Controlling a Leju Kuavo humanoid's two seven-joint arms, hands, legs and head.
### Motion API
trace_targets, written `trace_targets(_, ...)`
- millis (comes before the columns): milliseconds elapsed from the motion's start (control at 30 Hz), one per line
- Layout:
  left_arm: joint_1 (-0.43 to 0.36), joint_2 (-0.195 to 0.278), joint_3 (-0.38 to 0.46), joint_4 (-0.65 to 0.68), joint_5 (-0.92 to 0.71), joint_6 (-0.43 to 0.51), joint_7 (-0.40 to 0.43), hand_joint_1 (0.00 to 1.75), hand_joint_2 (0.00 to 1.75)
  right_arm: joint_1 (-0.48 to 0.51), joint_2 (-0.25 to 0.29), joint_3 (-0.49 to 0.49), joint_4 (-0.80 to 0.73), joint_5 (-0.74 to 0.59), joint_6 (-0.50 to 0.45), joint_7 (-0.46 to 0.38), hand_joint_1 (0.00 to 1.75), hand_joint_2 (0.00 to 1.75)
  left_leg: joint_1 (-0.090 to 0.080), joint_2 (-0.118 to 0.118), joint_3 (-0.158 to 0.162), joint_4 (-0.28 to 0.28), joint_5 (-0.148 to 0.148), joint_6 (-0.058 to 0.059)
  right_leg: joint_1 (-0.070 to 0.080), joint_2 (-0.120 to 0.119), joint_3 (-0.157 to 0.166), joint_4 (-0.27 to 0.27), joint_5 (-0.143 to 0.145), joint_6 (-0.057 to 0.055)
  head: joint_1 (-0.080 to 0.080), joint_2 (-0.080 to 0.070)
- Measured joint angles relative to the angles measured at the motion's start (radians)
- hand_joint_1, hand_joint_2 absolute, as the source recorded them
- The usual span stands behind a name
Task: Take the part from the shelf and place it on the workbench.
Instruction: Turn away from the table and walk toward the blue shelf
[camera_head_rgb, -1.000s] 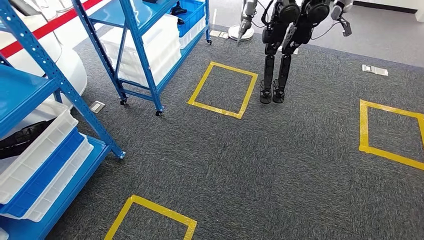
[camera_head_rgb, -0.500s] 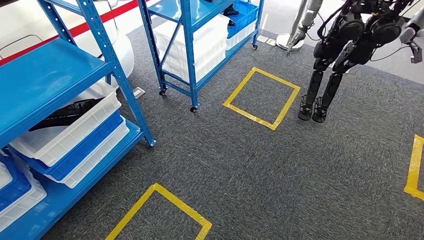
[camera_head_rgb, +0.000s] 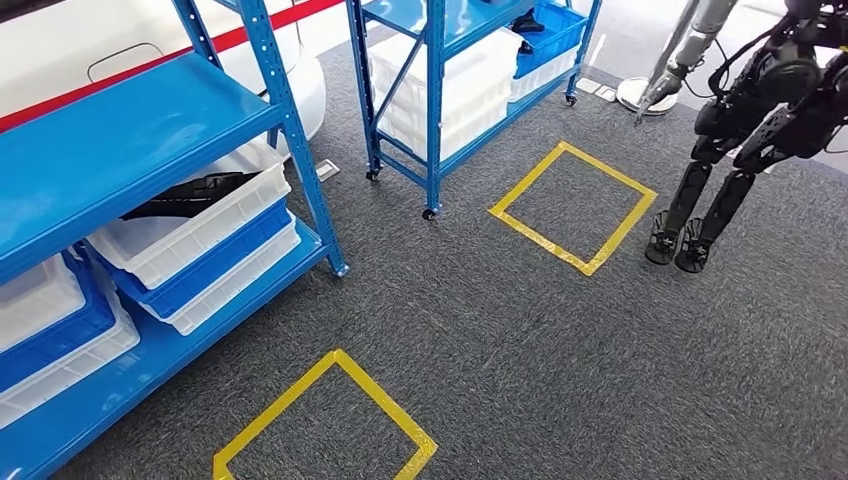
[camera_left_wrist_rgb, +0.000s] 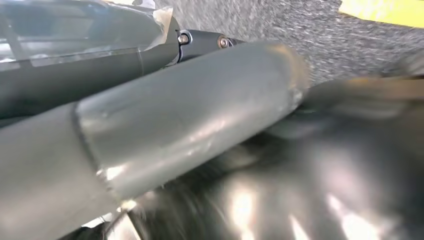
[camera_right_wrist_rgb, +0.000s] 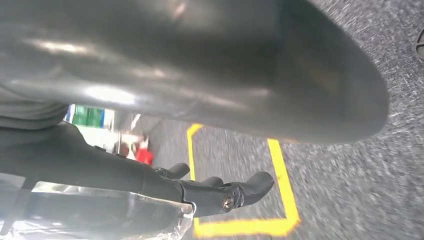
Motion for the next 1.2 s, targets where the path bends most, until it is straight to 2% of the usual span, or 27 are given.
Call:
trace_targets(33, -0.002, 0.000, 0.007, 0.000, 0.009, -0.004, -0.002, 0.00, 0.00, -0.003, -0.002, 0.005, 0.000, 0.011, 0.006, -0.001, 0.00, 0.00, -0.004, 0.003, 0.005, -0.013, 0.000, 0.004, 0.003, -0.010, 0.003, -0.001, -0.002, 0.005, 0.002, 0.000)
trace_targets(100, -0.002, -0.002, 0.020, 0.000, 0.021, -0.007, -0.002, 0.00, 0.00, -0.013, -0.005, 0.016, 0.000, 0.028, 0.011, -0.002, 0.00, 0.00, -0.006, -0.024, 0.007, -0.021, 0.007, 0.016, 0.005, -0.025, 0.011, -0.004, -0.005, 0.016, 0.004, 0.000)
trace_targets(133, -0.001, -0.004, 0.026, 0.000, 0.024, -0.007, 0.000, 0.00, 0.00, -0.017, -0.007, 0.019, -0.001, 0.033, 0.011, -0.003, 0.00, 0.00, -0.004, -0.036, 0.010, -0.029, 0.013, 0.023, 0.004, -0.011, 0.013, 0.003, -0.011, 0.021, 0.005, 0.000)
trace_targets(167, 0.000, -0.006, 0.030, 0.000, 0.026, -0.009, 0.000, 0.00, 0.00, -0.019, -0.009, 0.022, -0.001, 0.036, 0.010, -0.004, 0.00, 0.00, -0.001, -0.049, 0.013, -0.037, 0.020, 0.031, 0.002, 0.015, 0.005, 0.027, -0.026, 0.023, 0.006, 0.000)
trace_targets(233, -0.001, -0.013, 0.035, 0.000, 0.026, -0.019, -0.002, 0.00, 0.00, -0.018, -0.013, 0.026, -0.001, 0.038, 0.009, -0.006, 0.00, 0.00, 0.001, -0.074, 0.013, -0.043, 0.028, 0.039, -0.003, 0.080, -0.043, 0.133, -0.079, 0.018, 0.009, 0.000)
trace_targets(300, -0.001, -0.021, 0.037, 0.000, 0.026, -0.027, -0.005, 0.00, 0.00, -0.015, -0.016, 0.028, -0.001, 0.038, 0.008, -0.008, 0.00, 0.00, 0.002, -0.106, 0.011, -0.043, 0.029, 0.040, -0.004, 0.104, -0.105, 0.254, -0.122, 0.018, 0.010, 0.000)
trace_targets(333, 0.000, -0.024, 0.039, 0.000, 0.026, -0.029, -0.006, 0.00, 0.00, -0.014, -0.018, 0.029, -0.001, 0.038, 0.008, -0.009, 0.00, 0.00, 0.002, -0.123, 0.011, -0.043, 0.029, 0.040, -0.005, 0.107, -0.117, 0.274, -0.121, 0.024, 0.010, 0.000)
trace_targets(367, 0.002, -0.026, 0.040, 0.000, 0.026, -0.030, -0.006, 0.00, 0.00, -0.014, -0.020, 0.030, -0.001, 0.038, 0.008, -0.009, 0.00, 0.00, 0.003, -0.139, 0.011, -0.042, 0.030, 0.039, -0.006, 0.110, -0.111, 0.253, -0.102, 0.033, 0.010, 0.000)
trace_targets(400, 0.003, -0.026, 0.041, 0.000, 0.026, -0.030, -0.006, 0.00, 0.00, -0.014, -0.022, 0.031, -0.001, 0.038, 0.008, -0.010, 0.00, 0.00, 0.004, -0.155, 0.012, -0.040, 0.030, 0.037, -0.009, 0.117, -0.088, 0.196, -0.072, 0.043, 0.010, 0.000)
trace_targets(433, 0.004, -0.027, 0.043, 0.000, 0.026, -0.030, -0.006, 0.00, 0.00, -0.014, -0.024, 0.032, -0.001, 0.038, 0.008, -0.010, 0.00, 0.00, 0.005, -0.169, 0.012, -0.038, 0.030, 0.034, -0.013, 0.135, -0.057, 0.123, -0.040, 0.053, 0.010, 0.000)
trace_targets(467, 0.003, -0.027, 0.044, 0.000, 0.026, -0.030, -0.006, 0.00, 0.00, -0.015, -0.025, 0.033, 0.000, 0.038, 0.008, -0.010, 0.00, 0.00, 0.003, -0.182, 0.010, -0.035, 0.028, 0.028, -0.015, 0.152, -0.034, 0.061, -0.014, 0.055, 0.011, 0.000)
trace_targets(533, 0.003, -0.028, 0.045, 0.000, 0.026, -0.030, -0.007, 0.00, 0.00, -0.017, -0.025, 0.036, 0.000, 0.038, 0.008, -0.011, 0.00, 0.00, 0.000, -0.202, 0.006, -0.030, 0.026, 0.017, -0.015, 0.169, -0.012, 0.000, 0.009, 0.046, 0.010, 0.000)
trace_targets(600, 0.005, -0.027, 0.046, 0.000, 0.026, -0.030, -0.007, 0.00, 0.00, -0.021, -0.025, 0.038, 0.000, 0.038, 0.008, -0.012, 0.00, 0.00, 0.002, -0.215, 0.002, -0.030, 0.026, 0.009, -0.015, 0.151, -0.008, -0.001, 0.013, 0.028, 0.008, 0.000)
trace_targets(633, 0.007, -0.027, 0.047, 0.000, 0.026, -0.030, -0.007, 0.00, 0.00, -0.022, -0.025, 0.039, 0.000, 0.038, 0.008, -0.012, 0.00, 0.00, 0.002, -0.204, -0.002, -0.024, 0.023, 0.005, -0.016, 0.140, -0.005, -0.002, 0.015, 0.021, 0.007, 0.000)
trace_targets(667, 0.008, -0.026, 0.049, 0.001, 0.026, -0.030, -0.007, 0.00, 0.00, -0.022, -0.025, 0.039, 0.000, 0.038, 0.008, -0.012, 0.00, 0.00, 0.003, -0.179, -0.013, -0.004, 0.008, 0.002, -0.018, 0.129, -0.003, -0.002, 0.017, 0.013, 0.004, 0.000)
trace_targets(733, 0.007, -0.026, 0.051, 0.000, 0.026, -0.030, -0.007, 0.00, 0.00, -0.018, -0.025, 0.039, 0.000, 0.038, 0.008, -0.012, 0.00, 0.00, 0.001, -0.115, -0.058, 0.094, -0.050, -0.005, -0.015, 0.104, -0.004, -0.003, 0.017, 0.001, -0.002, 0.000)
trace_targets(767, 0.006, -0.025, 0.051, 0.000, 0.026, -0.030, -0.007, 0.00, 0.00, -0.016, -0.025, 0.039, 0.000, 0.038, 0.008, -0.012, 0.00, 0.00, 0.001, -0.096, -0.091, 0.162, -0.083, -0.008, -0.011, 0.090, -0.004, -0.003, 0.016, -0.004, -0.005, 0.000)
trace_targets(800, 0.006, -0.025, 0.052, 0.000, 0.026, -0.030, -0.007, 0.00, 0.00, -0.014, -0.025, 0.039, 0.000, 0.038, 0.008, -0.012, 0.00, 0.00, 0.001, -0.088, -0.119, 0.219, -0.105, -0.010, -0.009, 0.075, -0.004, -0.003, 0.014, -0.006, -0.005, 0.000)
trace_targets(833, 0.006, -0.025, 0.053, 0.000, 0.026, -0.030, -0.007, 0.00, 0.00, -0.013, -0.026, 0.039, 0.000, 0.038, 0.008, -0.012, 0.00, 0.00, 0.001, -0.083, -0.135, 0.252, -0.111, -0.010, -0.007, 0.059, -0.004, -0.003, 0.012, -0.008, -0.005, 0.000)
trace_targets(867, 0.006, -0.024, 0.054, 0.000, 0.026, -0.030, -0.007, 0.00, 0.00, -0.013, -0.026, 0.039, 0.000, 0.038, 0.008, -0.012, 0.00, 0.00, 0.001, -0.078, -0.131, 0.245, -0.097, -0.009, -0.006, 0.046, -0.004, -0.003, 0.011, -0.010, -0.005, 0.000)
trace_targets(900, 0.006, -0.023, 0.054, 0.000, 0.026, -0.030, -0.007, 0.00, 0.00, -0.014, -0.026, 0.039, 0.000, 0.038, 0.008, -0.012, 0.00, 0.00, 0.001, -0.070, -0.108, 0.201, -0.068, -0.006, -0.006, 0.033, -0.002, -0.003, 0.009, -0.011, -0.005, 0.000)
trace_targets(967, 0.006, -0.023, 0.055, 0.000, 0.026, -0.033, -0.007, 0.00, 0.00, -0.017, -0.025, 0.040, 0.000, 0.038, 0.008, -0.012, 0.00, 0.00, -0.004, -0.020, -0.034, 0.067, -0.012, 0.004, 0.000, 0.011, 0.004, -0.003, 0.004, -0.008, -0.005, 0.000)
trace_targets(1033, 0.005, -0.023, 0.055, 0.000, 0.020, -0.044, -0.008, 0.00, 0.00, -0.018, -0.024, 0.040, 0.000, 0.038, 0.007, -0.012, 0.00, 0.00, -0.012, 0.020, 0.006, -0.008, 0.005, 0.014, 0.006, -0.008, 0.010, -0.003, -0.002, 0.000, -0.003, 0.000)
trace_targets(1067, 0.004, -0.023, 0.055, 0.000, 0.015, -0.050, -0.009, 0.00, 0.00, -0.018, -0.024, 0.040, 0.000, 0.038, 0.007, -0.011, 0.00, 0.00, -0.016, 0.019, 0.007, -0.014, 0.003, 0.017, 0.009, -0.019, 0.013, -0.004, -0.004, 0.005, -0.002, 0.000)
trace_targets(1100, 0.004, -0.024, 0.054, 0.000, 0.009, -0.054, -0.010, 0.00, 0.00, -0.020, -0.024, 0.040, 0.000, 0.038, 0.008, -0.009, 0.00, 0.00, -0.018, 0.003, 0.006, -0.019, 0.006, 0.021, 0.010, -0.031, 0.018, -0.007, -0.006, 0.010, -0.001, 0.000)
trace_targets(1133, 0.004, -0.026, 0.054, 0.000, 0.004, -0.055, -0.012, 0.00, 0.00, -0.021, -0.024, 0.040, -0.001, 0.037, 0.008, -0.005, 0.00, 0.00, -0.016, -0.011, 0.009, -0.025, 0.011, 0.026, 0.009, -0.025, 0.020, -0.005, -0.009, 0.015, -0.001, 0.000)
trace_targets(1200, 0.003, -0.031, 0.053, 0.000, -0.002, -0.051, -0.026, 0.00, 0.00, -0.021, -0.024, 0.040, -0.001, 0.037, 0.009, 0.000, 0.00, 0.00, -0.010, -0.042, 0.014, -0.040, 0.023, 0.038, 0.006, 0.031, 0.003, 0.043, -0.039, 0.020, 0.001, 0.000)
